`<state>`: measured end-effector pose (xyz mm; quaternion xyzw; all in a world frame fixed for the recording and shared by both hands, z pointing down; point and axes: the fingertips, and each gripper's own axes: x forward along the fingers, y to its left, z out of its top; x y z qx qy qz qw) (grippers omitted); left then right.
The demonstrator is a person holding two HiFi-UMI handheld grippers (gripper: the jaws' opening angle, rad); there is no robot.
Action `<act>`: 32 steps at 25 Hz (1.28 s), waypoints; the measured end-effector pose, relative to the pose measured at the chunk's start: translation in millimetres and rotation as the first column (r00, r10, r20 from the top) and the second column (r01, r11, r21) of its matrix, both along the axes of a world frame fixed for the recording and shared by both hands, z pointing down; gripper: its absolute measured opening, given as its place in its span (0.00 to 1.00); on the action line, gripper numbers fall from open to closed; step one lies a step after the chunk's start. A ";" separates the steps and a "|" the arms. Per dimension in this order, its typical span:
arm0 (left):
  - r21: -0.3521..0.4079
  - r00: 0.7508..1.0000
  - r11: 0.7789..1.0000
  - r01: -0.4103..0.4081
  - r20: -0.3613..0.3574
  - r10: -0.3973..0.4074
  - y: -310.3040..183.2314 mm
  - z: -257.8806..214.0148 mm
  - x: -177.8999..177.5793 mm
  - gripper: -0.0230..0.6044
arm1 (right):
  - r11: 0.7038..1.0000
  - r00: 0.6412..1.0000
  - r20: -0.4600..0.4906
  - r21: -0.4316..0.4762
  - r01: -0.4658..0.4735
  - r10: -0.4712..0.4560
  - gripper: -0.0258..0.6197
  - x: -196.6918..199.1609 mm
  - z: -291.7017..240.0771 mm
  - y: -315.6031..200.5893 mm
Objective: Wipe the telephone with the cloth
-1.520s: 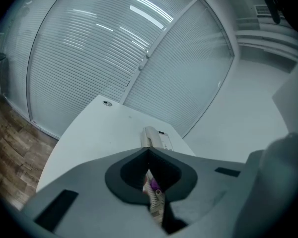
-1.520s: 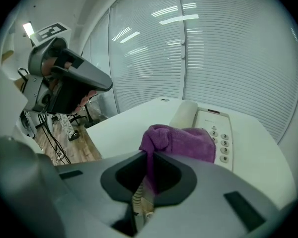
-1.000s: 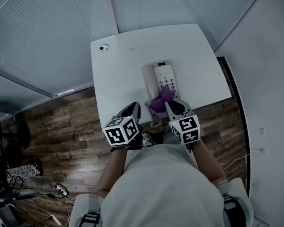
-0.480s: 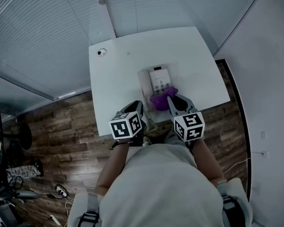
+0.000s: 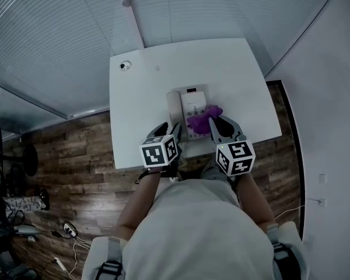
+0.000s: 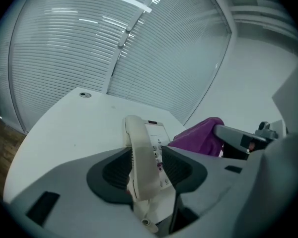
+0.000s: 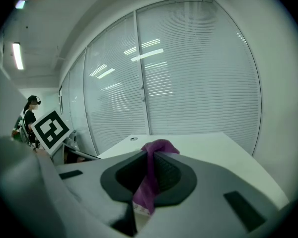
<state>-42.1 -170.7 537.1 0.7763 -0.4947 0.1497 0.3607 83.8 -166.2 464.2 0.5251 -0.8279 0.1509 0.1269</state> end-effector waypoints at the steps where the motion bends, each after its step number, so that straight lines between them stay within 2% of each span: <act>1: 0.002 1.000 1.000 -0.002 0.015 0.002 -2.6 1.8 2.8 0.32 | 1.000 1.000 0.006 0.000 -0.001 0.001 0.11 2.4 -0.1 -2.3; 7: 0.006 0.996 1.000 -0.027 0.088 0.027 -19.6 10.3 18.7 0.40 | 1.000 1.000 0.020 0.020 -0.019 0.019 0.11 17.6 -4.8 -12.7; 14: -0.003 0.985 1.000 -0.003 0.175 0.004 -39.0 26.1 22.4 0.40 | 0.999 0.999 0.034 0.012 -0.030 0.030 0.11 33.3 -3.2 -22.4; 21: -0.040 0.974 0.999 0.029 0.226 -0.020 -50.4 42.2 21.2 0.40 | 1.000 0.999 0.032 -0.005 -0.008 0.008 0.11 35.8 2.6 -31.2; 32: -0.028 0.948 0.994 0.103 0.306 -0.090 -60.2 52.7 18.3 0.41 | 1.000 1.000 0.025 -0.024 0.019 -0.018 0.11 36.7 10.4 -42.0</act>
